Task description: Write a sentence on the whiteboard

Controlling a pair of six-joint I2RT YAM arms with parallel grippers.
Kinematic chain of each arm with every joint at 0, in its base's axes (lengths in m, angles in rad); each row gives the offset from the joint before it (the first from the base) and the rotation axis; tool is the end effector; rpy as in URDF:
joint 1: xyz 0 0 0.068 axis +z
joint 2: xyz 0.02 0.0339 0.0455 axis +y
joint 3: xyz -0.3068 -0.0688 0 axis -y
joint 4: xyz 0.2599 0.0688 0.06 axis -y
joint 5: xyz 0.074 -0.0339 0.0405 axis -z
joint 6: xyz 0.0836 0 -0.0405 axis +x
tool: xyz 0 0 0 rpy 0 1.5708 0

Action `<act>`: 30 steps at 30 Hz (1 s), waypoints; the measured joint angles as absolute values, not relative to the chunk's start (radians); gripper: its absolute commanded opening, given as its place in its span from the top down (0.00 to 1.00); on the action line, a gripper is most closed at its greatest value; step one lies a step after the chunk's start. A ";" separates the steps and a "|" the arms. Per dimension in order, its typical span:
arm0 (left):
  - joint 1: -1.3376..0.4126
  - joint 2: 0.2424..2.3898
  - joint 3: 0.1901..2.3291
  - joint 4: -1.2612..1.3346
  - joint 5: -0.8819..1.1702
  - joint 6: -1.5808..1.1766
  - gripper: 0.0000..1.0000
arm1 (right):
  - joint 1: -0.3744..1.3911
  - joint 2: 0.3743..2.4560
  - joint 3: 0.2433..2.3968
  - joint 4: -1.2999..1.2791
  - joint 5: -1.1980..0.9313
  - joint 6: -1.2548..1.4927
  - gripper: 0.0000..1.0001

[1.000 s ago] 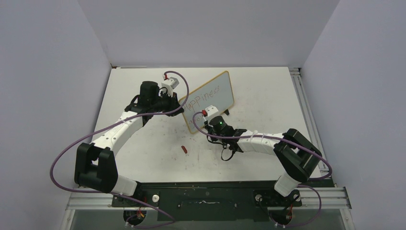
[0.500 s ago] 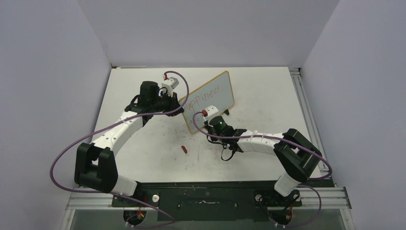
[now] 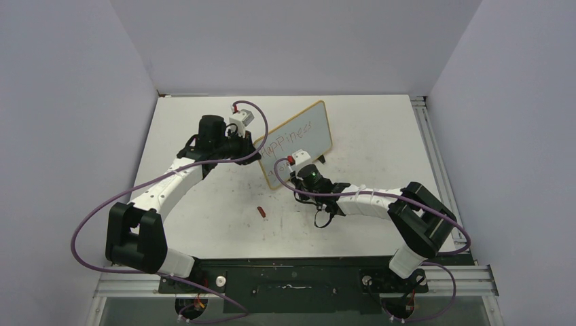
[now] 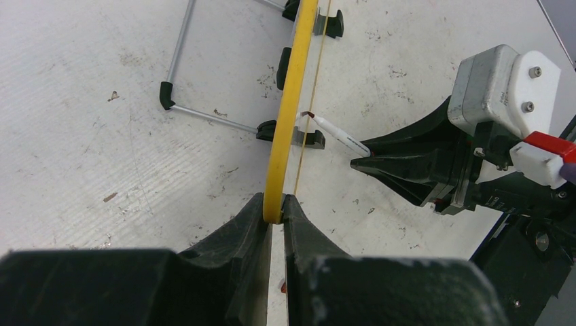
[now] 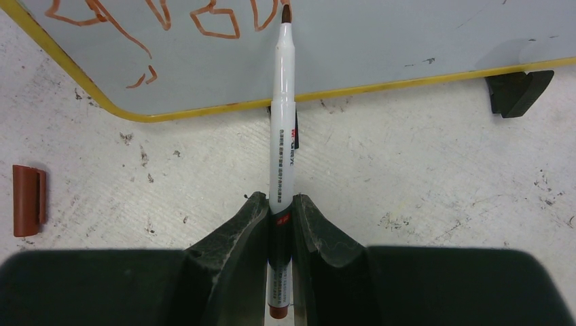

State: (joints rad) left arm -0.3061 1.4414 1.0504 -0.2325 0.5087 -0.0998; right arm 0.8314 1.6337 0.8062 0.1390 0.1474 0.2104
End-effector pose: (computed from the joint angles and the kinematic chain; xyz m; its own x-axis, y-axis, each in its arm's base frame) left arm 0.3338 -0.1482 0.2883 -0.6178 0.1040 -0.7795 0.5816 0.7276 -0.3638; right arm 0.2654 0.2727 0.1694 -0.5554 -0.3024 -0.7747 -0.5506 0.8318 0.0700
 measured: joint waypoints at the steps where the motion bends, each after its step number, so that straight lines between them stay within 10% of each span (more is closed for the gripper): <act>1: -0.306 1.441 1.050 -0.233 0.509 -0.099 1.00 | 0.832 1.634 0.806 0.139 0.147 0.212 0.95; 30: -0.306 1.441 1.050 -0.233 0.509 -0.100 1.00 | 0.829 1.646 0.801 0.129 0.141 0.229 0.95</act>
